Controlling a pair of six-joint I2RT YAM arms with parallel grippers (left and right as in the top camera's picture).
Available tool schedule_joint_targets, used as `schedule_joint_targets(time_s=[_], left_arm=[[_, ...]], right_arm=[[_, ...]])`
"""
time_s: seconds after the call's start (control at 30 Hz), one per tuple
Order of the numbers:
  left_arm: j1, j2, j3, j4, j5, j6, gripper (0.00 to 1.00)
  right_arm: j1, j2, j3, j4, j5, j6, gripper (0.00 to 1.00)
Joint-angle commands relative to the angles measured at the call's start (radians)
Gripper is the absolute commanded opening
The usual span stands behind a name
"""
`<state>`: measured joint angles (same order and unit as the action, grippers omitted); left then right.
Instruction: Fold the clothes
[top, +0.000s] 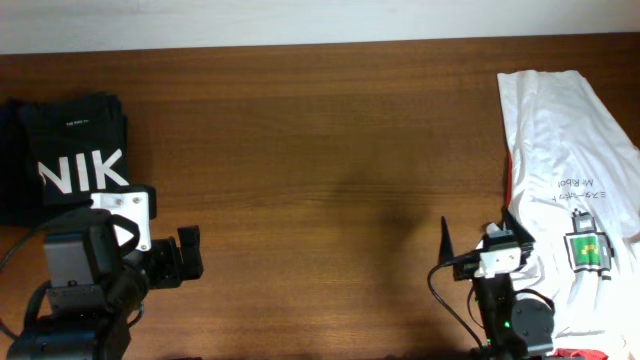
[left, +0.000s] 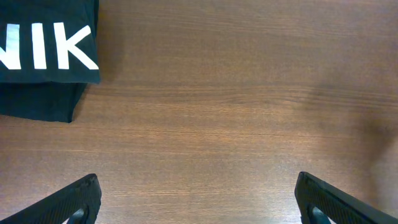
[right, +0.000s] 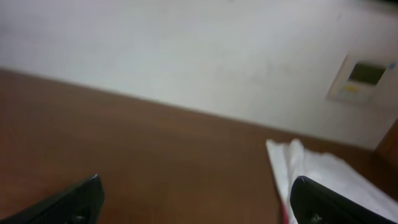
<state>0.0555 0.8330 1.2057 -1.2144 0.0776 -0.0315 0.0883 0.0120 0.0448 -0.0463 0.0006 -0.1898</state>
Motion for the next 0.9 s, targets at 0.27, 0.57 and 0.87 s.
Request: schedule_joint_targets(time_s=[0.27, 0.57, 0.87], left_arm=[[0.003, -0.001, -0.005, 0.002, 0.003, -0.010, 0.99], [0.003, -0.001, -0.005, 0.002, 0.003, -0.010, 0.99], [0.003, -0.001, -0.005, 0.002, 0.003, -0.010, 0.99]], right_arm=[[-0.004, -0.008, -0.039, -0.032, -0.003, 0.056, 0.99], [-0.004, -0.006, -0.039, -0.032, -0.003, 0.056, 0.99], [-0.004, -0.006, -0.039, -0.032, -0.003, 0.056, 0.99]])
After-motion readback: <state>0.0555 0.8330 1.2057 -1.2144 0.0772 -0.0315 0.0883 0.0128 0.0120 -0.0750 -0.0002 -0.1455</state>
